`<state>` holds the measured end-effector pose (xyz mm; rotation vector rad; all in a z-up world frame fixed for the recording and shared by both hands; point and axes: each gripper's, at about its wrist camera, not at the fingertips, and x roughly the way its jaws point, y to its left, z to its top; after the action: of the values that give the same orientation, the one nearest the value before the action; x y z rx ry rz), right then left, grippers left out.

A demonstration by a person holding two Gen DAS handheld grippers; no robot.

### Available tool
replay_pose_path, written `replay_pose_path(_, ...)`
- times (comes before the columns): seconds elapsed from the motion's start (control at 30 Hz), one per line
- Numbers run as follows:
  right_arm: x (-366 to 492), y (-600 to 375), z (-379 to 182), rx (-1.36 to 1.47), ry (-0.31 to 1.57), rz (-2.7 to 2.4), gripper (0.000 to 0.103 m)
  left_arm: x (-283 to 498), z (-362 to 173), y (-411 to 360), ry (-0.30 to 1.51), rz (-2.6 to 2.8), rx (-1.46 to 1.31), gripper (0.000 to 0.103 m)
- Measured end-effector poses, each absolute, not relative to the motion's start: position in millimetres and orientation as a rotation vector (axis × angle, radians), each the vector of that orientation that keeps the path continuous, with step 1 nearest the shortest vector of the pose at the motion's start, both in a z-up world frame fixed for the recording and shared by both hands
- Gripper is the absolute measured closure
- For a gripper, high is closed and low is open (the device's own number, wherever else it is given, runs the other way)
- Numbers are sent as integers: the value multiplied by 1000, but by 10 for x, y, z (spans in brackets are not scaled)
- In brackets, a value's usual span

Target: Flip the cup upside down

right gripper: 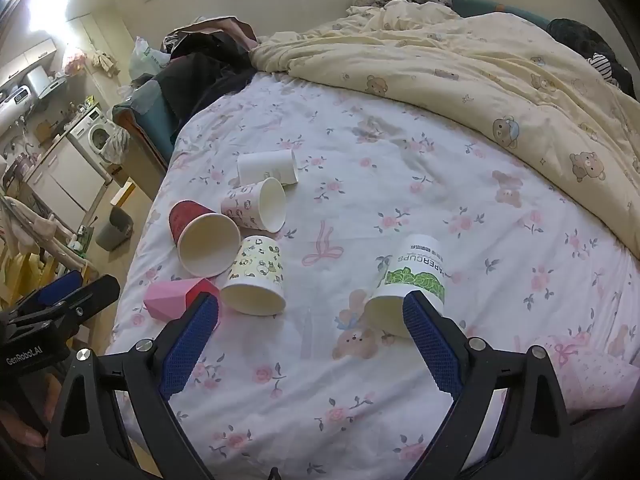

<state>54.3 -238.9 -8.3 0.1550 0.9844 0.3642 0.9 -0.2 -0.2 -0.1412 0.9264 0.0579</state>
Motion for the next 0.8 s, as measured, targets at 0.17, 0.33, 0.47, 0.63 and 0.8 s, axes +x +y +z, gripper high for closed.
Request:
replay_pose_path(0.17,546,-2367,-107,157,995,369,7,11,-9,-3,919,63,-137,0)
replay_pose_path(0.33,551,-2298,-98,145,995,365,7,13,3,-8,917,65,-133,0)
replay_pose_path(0.47,528,-2334,-27,150,997,363,7,15,5,-8,916,65,-132,0)
replay_pose_path(0.63,533,-2358,-87,142,994,368,7,12,9,-6,916,65,-134,0)
replay_pose_path(0.8,532,-2351,-82,144,995,368,7,13,8,-11,916,64,-132,0)
